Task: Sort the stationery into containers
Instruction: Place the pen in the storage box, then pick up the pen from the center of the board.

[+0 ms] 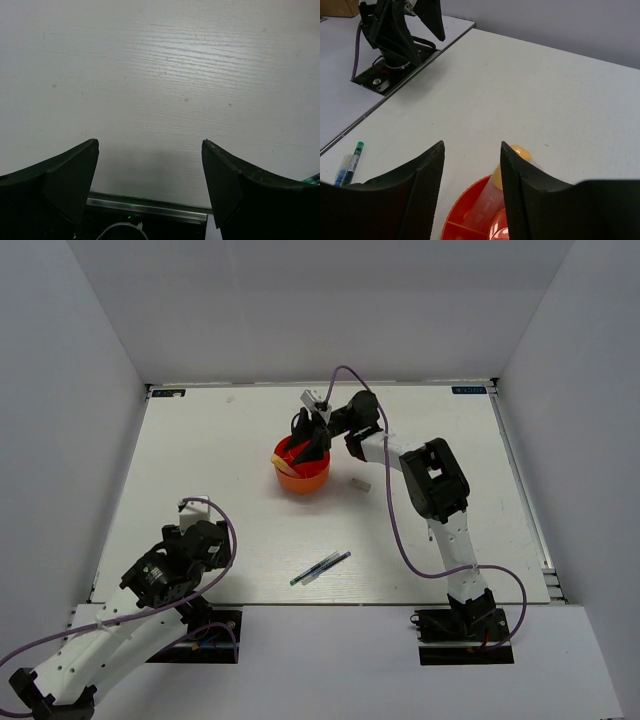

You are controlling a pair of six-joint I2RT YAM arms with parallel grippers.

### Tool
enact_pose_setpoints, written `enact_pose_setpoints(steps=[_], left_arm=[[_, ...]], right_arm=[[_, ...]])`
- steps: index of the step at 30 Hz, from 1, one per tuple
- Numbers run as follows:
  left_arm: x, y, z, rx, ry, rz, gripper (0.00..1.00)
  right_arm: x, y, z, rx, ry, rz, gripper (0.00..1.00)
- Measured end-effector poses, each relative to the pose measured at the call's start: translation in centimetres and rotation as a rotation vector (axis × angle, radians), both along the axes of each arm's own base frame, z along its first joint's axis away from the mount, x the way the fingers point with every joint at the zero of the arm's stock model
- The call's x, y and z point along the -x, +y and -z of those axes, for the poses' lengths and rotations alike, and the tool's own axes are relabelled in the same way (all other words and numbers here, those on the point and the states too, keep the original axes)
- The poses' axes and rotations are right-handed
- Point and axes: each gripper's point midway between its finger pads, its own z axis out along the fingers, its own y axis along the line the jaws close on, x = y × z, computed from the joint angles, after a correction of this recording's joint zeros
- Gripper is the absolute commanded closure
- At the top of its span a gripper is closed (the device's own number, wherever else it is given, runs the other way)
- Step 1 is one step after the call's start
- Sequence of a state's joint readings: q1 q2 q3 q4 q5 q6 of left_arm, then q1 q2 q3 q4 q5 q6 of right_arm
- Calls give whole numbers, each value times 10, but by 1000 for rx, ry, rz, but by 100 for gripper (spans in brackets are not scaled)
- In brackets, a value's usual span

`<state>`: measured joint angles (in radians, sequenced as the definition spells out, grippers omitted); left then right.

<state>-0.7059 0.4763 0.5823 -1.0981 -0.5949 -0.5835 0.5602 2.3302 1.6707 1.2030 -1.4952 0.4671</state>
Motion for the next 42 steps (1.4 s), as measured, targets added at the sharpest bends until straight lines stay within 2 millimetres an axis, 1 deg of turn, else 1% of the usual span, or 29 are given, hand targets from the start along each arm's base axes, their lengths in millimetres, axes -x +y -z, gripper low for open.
enact_pose_setpoints(steps=[2,3,4,5,7,8,10,11,13,15,16,17,18,19,21,22,23,24,25,26,27,29,30,32,33,34,36,38,42], left_arm=[[0,0,1,-3,4,1,13],[0,-1,1,-2,5,3,19],[0,-2,0,1,4,7,37],[-1,-3,0,6,2,10,49],[-2,-8,0,13,4,37,73],[-3,-12,0,21,9,56,93],[-6,-22,3,31,33,101,100],[-8,-30,4,38,49,127,100],[-11,-46,10,46,104,188,96],[-13,-65,14,47,178,260,72],[-16,-76,14,43,209,302,61],[-19,-89,11,42,228,345,46],[-23,-102,7,39,232,394,40],[-27,-118,4,43,235,444,36],[-30,-149,-3,38,229,547,36],[-31,-161,-4,35,226,586,38],[-30,-173,-4,33,224,630,54],[-28,-184,-3,30,220,671,62],[-26,-193,-1,27,217,708,69],[-24,-200,1,25,218,736,78],[-22,-206,4,27,218,758,79],[-19,-216,11,34,212,798,77],[-18,-219,14,36,214,808,75],[-17,-227,22,48,211,830,68],[-17,-231,26,49,214,839,62],[-17,-235,30,52,218,850,62],[-16,-243,40,51,228,869,61],[-16,-251,49,50,241,889,61],[-16,-263,70,32,289,915,61]], right_arm=[[-1,0,1,1,5,5,48],[0,-2,2,8,19,8,52],[3,-4,4,22,46,15,64],[3,-6,3,24,53,21,74],[6,-12,0,51,114,43,98],[8,-17,-4,65,144,55,100],[11,-29,-19,82,193,89,100],[12,-38,-34,95,247,138,100],[12,-50,-52,87,241,247,100],[2,-63,-74,110,193,447,100],[2,-69,-82,128,148,521,98],[3,-74,-87,155,114,590,75],[4,-81,-88,194,94,651,63],[3,-86,-86,234,77,708,51],[0,-106,-63,355,51,854,10],[0,-121,-45,419,50,928,9],[2,-137,-25,480,58,993,9],[7,-159,-1,552,71,1067,49],[18,-180,22,626,90,1119,82],[29,-198,40,692,114,1152,100],[41,-215,55,755,154,1181,100],[62,-241,67,825,210,1221,100],[66,-244,65,827,213,1226,100],[76,-251,59,794,208,1242,92],[80,-254,55,778,207,1248,88],[83,-257,52,765,207,1258,81],[84,-262,50,753,220,1270,77],[85,-264,53,751,246,1264,74],[88,-269,60,761,295,1252,73]])
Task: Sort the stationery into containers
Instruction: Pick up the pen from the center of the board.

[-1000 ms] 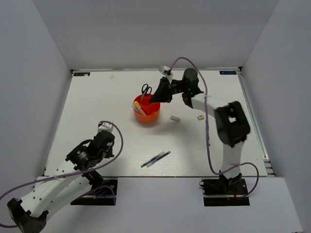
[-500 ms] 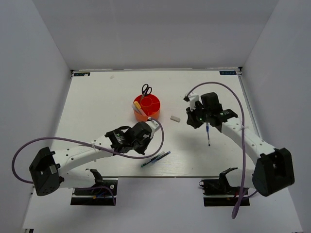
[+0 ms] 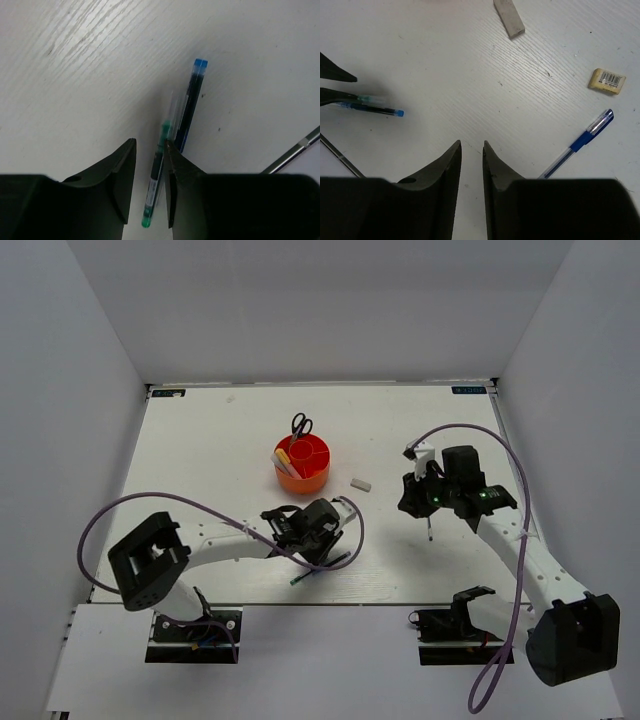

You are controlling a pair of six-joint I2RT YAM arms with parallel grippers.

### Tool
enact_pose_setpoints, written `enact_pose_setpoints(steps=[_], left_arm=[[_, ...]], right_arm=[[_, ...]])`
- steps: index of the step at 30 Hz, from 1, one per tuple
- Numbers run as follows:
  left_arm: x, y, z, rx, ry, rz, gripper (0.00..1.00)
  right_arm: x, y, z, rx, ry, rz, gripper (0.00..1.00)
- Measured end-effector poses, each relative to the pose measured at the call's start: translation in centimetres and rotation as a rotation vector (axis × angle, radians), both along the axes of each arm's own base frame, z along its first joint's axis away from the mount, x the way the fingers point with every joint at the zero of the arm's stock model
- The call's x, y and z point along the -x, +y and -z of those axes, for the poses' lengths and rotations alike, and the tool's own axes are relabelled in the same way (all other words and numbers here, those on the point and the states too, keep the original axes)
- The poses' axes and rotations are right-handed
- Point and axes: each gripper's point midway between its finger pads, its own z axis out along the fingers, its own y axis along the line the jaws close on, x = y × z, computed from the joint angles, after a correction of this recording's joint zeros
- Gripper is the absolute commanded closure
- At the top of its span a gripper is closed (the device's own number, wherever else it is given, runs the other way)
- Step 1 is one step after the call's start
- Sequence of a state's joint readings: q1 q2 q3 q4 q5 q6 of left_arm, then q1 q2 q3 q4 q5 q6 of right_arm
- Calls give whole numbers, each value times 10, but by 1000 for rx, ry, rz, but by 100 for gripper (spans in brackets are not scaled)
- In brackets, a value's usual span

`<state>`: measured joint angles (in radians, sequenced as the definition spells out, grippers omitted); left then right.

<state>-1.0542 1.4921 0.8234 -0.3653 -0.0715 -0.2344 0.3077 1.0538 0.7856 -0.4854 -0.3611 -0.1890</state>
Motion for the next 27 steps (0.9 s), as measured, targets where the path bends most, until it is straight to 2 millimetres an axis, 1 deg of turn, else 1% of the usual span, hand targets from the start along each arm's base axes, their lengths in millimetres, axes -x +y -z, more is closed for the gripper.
enact_pose_setpoints(steps=[3,7,9,12,15,26,27], left_arm=[[-1,-11,6,-10,16,19,61],[-2,-29,4,7,15,49,61],[-1,-33,5,9,12,59,61],[1,-33,13,-8,21,66,61],[1,-32,19,-23,28,65,61],[0,-32,18,-23,22,64,61],[-1,-32,18,-23,22,62,59]], right_arm=[[1,0,-1,-22,10,-2,71],[3,-1,-2,-42,27,-5,71],[3,-1,-2,-51,29,-8,70],[4,0,-4,-66,34,-11,67],[4,-1,-6,-79,33,-11,67],[4,-2,-9,-106,36,-7,67],[4,-2,-9,-108,37,-6,67]])
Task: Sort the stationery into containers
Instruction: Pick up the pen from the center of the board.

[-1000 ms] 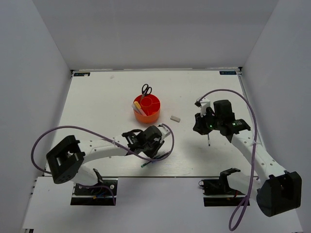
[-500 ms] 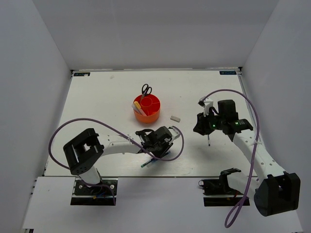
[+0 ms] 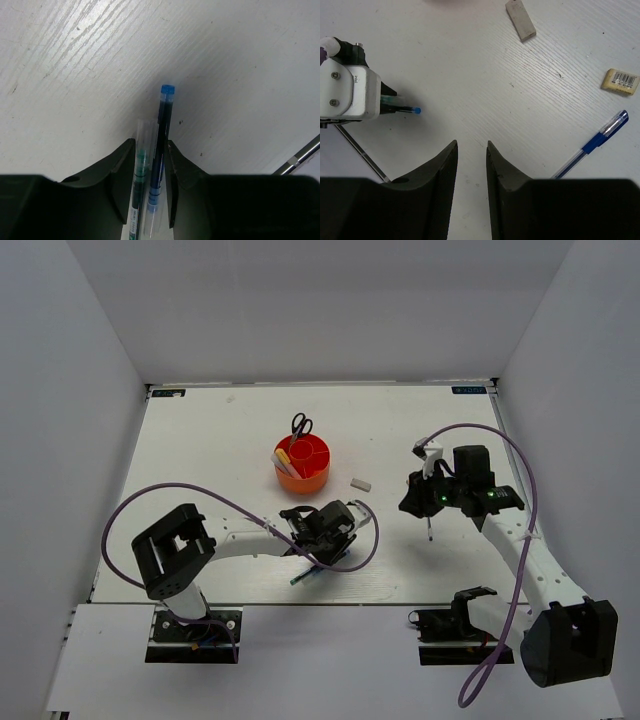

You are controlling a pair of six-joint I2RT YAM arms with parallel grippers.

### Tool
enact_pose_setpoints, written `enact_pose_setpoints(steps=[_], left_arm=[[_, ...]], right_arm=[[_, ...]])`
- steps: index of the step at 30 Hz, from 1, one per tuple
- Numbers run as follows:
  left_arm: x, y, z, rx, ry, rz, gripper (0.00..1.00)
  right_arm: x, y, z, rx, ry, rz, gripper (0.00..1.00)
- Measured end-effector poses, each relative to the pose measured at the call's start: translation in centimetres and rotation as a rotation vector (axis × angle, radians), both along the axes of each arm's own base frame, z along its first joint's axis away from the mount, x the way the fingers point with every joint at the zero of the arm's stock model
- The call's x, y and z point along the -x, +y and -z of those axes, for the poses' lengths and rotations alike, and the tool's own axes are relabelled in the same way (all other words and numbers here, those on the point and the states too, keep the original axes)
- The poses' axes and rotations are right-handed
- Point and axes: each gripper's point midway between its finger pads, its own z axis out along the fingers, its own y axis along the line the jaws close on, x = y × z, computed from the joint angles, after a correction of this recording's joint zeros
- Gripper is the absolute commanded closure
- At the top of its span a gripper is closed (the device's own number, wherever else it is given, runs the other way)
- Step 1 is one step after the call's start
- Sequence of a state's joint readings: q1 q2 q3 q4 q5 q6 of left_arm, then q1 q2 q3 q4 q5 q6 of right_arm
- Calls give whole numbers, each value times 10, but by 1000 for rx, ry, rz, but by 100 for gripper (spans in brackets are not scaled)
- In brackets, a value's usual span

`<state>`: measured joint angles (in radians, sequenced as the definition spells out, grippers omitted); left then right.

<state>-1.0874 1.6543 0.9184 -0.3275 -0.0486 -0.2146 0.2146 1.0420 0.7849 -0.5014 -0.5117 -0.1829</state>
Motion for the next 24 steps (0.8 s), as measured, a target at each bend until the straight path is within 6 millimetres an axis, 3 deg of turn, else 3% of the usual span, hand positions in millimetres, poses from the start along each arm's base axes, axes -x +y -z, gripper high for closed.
enact_pose_setpoints(steps=[2,6,13,24], left_arm=[[-1,0,0,2,1,0,48],[1,1,1,8,10,-1,42],[-1,-3,-10,55,16,-1,43],[-12,8,-5,60,46,-54,53]], right_arm=[[0,-1,0,-4,2,2,67],[1,-1,-1,-11,7,0,67],[2,0,-1,-16,10,-4,67],[5,0,0,-22,25,-7,67]])
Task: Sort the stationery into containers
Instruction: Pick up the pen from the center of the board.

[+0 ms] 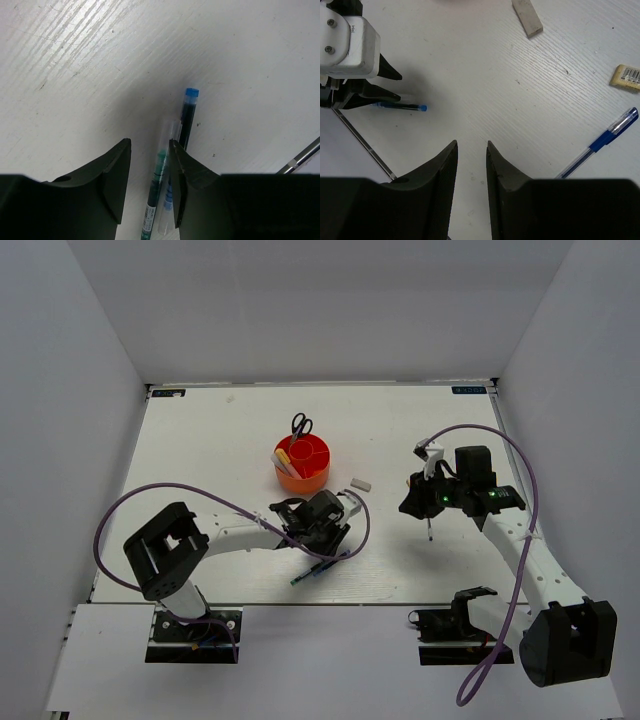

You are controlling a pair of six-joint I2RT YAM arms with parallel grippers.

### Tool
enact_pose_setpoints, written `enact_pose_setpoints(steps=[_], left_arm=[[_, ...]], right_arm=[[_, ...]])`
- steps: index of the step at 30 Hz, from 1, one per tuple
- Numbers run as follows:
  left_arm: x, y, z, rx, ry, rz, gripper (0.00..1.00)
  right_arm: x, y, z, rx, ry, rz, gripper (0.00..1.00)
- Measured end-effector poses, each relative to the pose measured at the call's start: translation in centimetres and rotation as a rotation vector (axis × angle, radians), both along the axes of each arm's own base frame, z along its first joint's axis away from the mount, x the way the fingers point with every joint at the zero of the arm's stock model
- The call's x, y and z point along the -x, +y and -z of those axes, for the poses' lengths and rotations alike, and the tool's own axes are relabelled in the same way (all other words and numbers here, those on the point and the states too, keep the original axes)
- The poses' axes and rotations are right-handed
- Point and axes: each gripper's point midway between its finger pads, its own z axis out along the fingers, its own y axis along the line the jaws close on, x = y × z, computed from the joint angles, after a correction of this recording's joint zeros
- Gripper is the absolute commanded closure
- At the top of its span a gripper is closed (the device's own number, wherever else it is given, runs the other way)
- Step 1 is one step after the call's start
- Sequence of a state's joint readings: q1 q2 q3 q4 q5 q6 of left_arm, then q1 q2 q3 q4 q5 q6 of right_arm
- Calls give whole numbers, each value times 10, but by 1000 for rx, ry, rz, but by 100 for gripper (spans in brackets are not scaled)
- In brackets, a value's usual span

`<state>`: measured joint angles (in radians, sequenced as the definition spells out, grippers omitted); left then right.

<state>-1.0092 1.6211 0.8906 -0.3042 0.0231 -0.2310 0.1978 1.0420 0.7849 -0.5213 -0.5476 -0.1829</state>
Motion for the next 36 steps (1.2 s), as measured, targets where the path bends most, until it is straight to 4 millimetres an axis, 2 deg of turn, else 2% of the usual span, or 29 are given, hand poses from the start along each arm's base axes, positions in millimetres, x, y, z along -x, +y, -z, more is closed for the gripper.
enact_pose_setpoints(steps=[18,23,28,31,33,34,35,36], left_arm=[[4,2,8,11,9,-3,59],[4,2,9,-1,-19,0,65],[2,5,11,-53,-92,-4,66],[0,7,12,-72,-127,-10,70],[-2,8,12,-72,-142,-17,79],[-3,8,12,-73,-151,-21,87],[-4,9,12,-73,-154,-24,87],[-4,9,13,-71,-156,-26,93]], right_arm=[[0,0,0,-7,4,1,66],[0,-1,-1,-8,4,2,66],[0,-1,-1,-12,5,3,66],[0,-1,-1,-16,6,1,66],[1,0,-1,-18,7,-1,66],[1,0,-1,-18,7,-1,66],[1,0,-1,-18,7,-1,66],[1,0,-1,-19,7,-1,66]])
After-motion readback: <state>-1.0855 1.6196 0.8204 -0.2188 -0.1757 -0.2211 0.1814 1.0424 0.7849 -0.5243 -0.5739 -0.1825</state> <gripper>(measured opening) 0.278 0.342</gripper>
